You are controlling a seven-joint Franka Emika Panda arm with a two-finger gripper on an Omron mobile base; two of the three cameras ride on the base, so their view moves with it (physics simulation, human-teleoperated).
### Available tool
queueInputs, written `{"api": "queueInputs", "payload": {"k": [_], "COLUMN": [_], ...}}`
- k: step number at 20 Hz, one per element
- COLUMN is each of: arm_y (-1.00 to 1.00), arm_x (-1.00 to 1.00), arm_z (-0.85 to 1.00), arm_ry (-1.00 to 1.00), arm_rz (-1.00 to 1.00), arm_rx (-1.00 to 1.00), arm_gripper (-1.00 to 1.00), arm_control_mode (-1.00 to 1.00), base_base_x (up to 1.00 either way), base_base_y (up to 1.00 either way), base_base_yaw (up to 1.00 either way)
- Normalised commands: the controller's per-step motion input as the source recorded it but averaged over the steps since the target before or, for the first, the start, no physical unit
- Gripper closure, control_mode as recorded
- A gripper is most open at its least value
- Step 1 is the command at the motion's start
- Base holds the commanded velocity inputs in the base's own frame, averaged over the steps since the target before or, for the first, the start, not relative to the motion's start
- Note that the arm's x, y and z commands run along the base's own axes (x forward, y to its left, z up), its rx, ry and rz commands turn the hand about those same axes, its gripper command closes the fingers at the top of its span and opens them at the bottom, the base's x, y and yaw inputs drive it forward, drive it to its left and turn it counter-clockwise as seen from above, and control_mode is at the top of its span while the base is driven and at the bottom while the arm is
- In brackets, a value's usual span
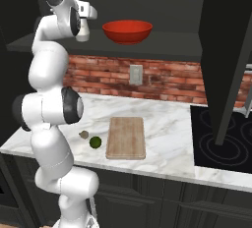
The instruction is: Open the cabinet. Place the bowl and condiment on the counter. Then place the lime and garlic on the cutting board.
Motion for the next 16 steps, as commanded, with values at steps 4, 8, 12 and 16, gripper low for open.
{"api": "queueInputs", "payload": {"k": [4, 8, 12, 16], "arm_y": [0.03, 0.0, 0.0, 0.0], "arm_x": [0.1, 0.15, 0.11, 0.01], "arm_z": [-0.01, -0.07, -0.13, -0.08], "arm_ry": [0.0, 0.0, 0.0, 0.0], "arm_rz": [0.0, 0.0, 0.0, 0.0], "arm_rx": [0.0, 0.0, 0.0, 0.0], "arm_gripper": [1.0, 1.0, 1.0, 1.0], "arm_control_mode": [-1.0, -1.0, -1.0, -1.0], "base_base_x": [0.0, 0.0, 0.0, 0.0], "base_base_y": [0.0, 0.0, 0.0, 0.0], "base_base_yaw": [0.0, 0.0, 0.0, 0.0]}}
